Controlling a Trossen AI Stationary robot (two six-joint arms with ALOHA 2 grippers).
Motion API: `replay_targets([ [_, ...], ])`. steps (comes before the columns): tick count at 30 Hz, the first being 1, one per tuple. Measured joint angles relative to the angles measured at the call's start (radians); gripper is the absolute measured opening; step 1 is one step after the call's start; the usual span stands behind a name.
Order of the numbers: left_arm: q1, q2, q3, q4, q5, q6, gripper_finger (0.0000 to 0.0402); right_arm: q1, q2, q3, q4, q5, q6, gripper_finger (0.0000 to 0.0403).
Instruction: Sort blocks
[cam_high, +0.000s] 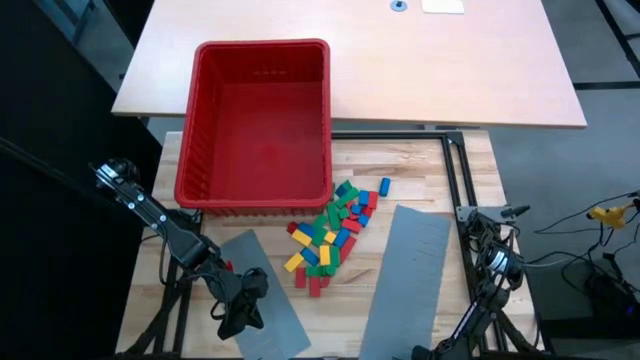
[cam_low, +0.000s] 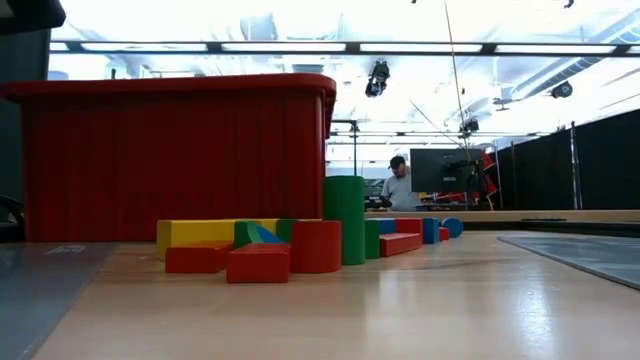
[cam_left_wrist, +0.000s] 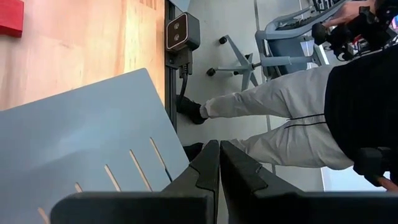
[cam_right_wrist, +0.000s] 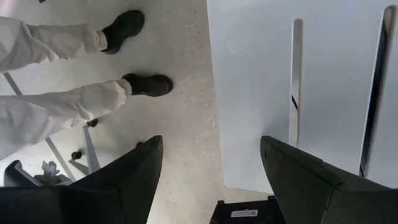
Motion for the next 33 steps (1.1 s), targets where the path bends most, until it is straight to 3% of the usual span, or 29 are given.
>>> replay_targets([
  [9,0.0,0.0,0.0,-0.008,0.0,0.01,0.0,-0.002,-0.027,0.001,-0.069,0.002,-0.028,0.0258],
  [33,0.0,0.0,-0.001,-0.019,-0.024,0.017,0.0,-0.012,-0.025,-0.042,-0.016,0.049,-0.049,0.0251],
])
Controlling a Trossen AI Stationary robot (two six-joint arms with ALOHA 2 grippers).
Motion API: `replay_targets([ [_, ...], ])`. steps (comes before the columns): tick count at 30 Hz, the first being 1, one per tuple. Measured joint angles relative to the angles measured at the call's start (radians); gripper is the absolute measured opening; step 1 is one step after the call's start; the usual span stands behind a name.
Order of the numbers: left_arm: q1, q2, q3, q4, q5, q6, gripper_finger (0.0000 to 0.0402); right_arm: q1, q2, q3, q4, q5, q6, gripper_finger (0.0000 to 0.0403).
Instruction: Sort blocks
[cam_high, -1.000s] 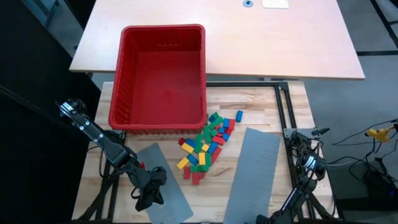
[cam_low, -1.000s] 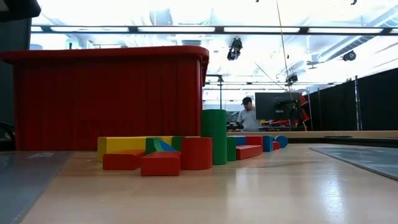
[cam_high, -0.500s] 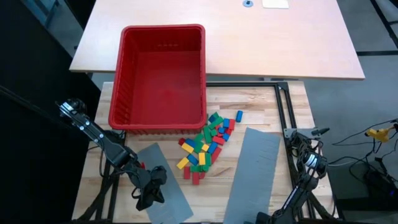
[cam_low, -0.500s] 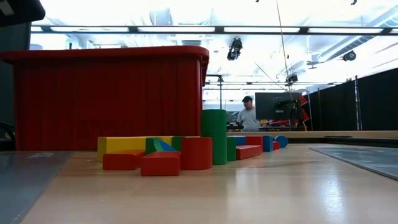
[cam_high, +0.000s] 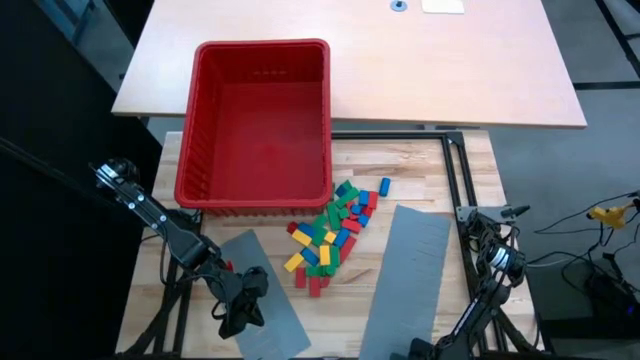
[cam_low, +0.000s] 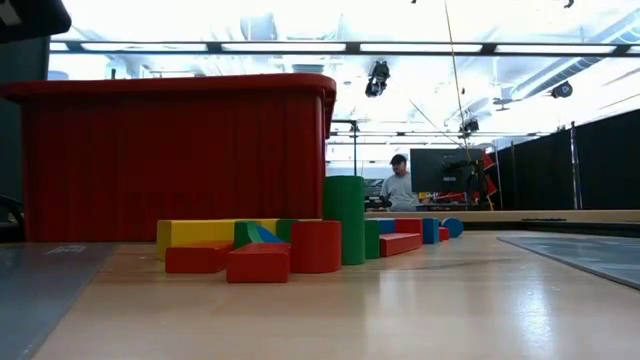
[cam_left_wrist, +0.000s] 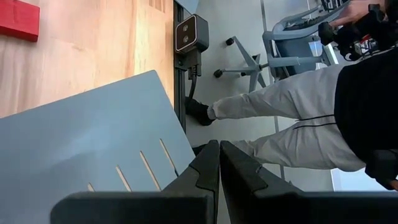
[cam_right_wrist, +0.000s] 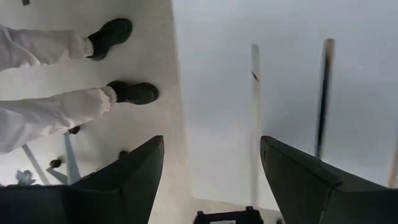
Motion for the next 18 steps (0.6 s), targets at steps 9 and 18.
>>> replay_targets([
  [9,0.0,0.0,0.0,-0.001,0.0,-0.002,0.0,-0.008,0.0,-0.011,0.009,0.006,-0.004,0.0249],
  [18,0.0,0.0,0.0,-0.001,0.001,-0.002,0.0,-0.011,0.0,-0.024,0.036,0.012,-0.004,0.0246],
])
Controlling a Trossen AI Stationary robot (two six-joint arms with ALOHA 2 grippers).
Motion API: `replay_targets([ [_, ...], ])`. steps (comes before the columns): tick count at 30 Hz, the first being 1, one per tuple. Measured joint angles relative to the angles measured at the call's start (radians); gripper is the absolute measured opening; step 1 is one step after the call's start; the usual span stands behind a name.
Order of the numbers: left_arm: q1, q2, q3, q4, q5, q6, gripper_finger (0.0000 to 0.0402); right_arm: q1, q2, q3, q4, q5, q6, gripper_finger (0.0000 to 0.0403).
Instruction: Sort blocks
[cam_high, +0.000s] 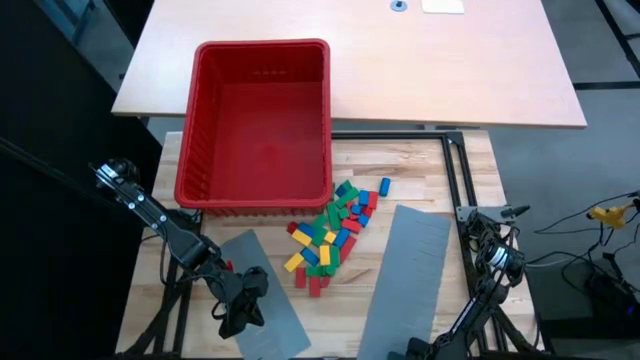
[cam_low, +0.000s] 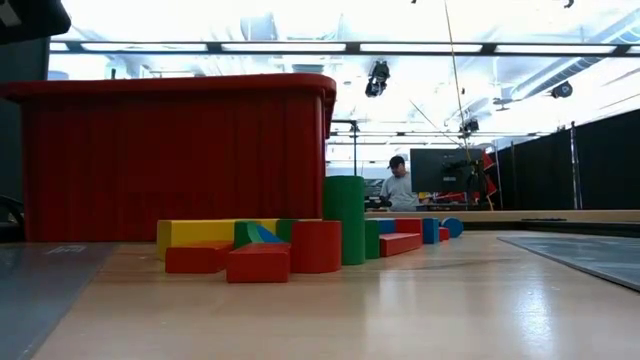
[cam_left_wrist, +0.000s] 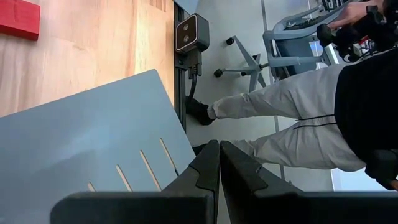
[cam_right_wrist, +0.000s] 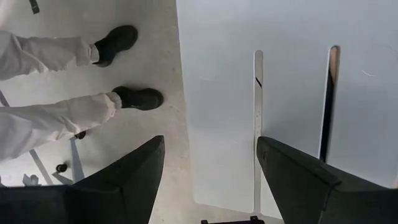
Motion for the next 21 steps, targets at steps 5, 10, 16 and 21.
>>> replay_targets([
  [5,0.0,0.0,0.0,0.0,0.0,0.0,0.0,-0.002,0.0,-0.012,0.013,0.0,0.004,0.0246],
  [10,0.0,0.0,0.0,0.0,0.0,0.0,0.0,-0.006,0.0,-0.016,0.03,-0.004,0.005,0.0246],
  [16,0.0,0.0,0.0,-0.001,0.0,0.0,0.0,-0.007,0.0,-0.011,0.052,-0.049,0.005,0.025],
  [21,0.0,0.0,0.0,-0.004,0.0,0.0,0.0,-0.006,0.0,-0.005,0.091,-0.054,0.024,0.0257],
])
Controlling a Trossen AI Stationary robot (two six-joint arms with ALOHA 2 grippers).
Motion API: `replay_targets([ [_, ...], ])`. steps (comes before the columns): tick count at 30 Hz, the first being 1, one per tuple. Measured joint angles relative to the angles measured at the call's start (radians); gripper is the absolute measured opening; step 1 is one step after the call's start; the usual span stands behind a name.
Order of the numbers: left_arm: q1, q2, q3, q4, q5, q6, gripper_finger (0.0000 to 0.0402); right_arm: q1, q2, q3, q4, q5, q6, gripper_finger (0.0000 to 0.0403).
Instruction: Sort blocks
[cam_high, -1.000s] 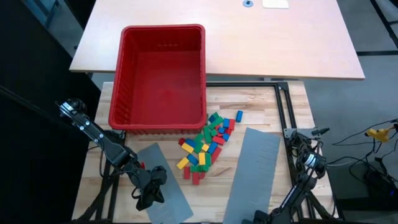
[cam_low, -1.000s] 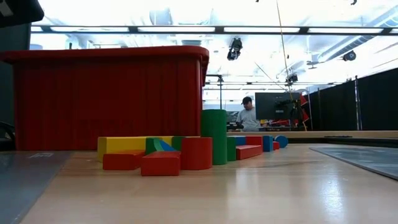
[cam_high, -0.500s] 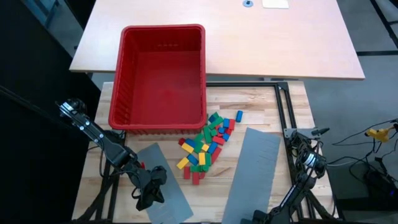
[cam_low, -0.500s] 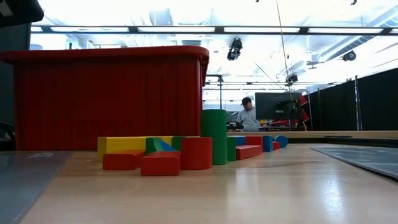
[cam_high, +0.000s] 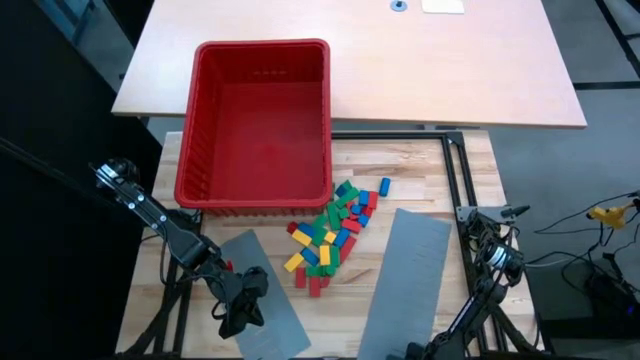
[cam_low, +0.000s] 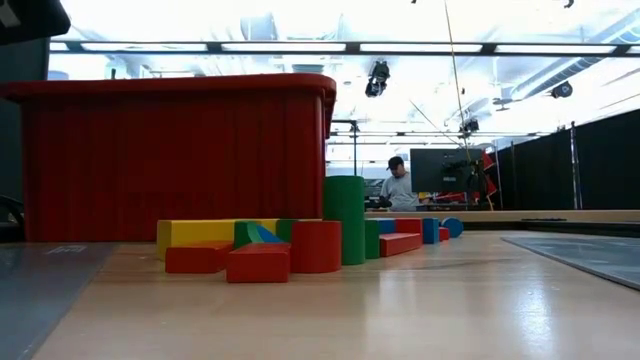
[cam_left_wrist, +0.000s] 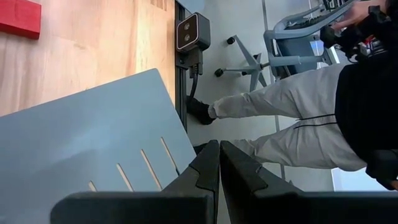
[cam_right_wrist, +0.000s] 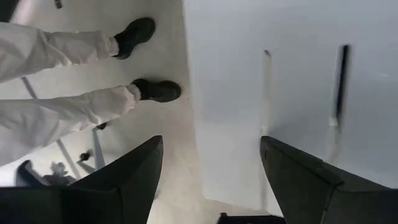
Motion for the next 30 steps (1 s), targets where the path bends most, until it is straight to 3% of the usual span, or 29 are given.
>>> replay_targets([
  [30,0.0,0.0,0.0,-0.015,0.0,-0.008,0.0,-0.005,0.043,0.002,0.014,-0.05,-0.047,0.0268],
])
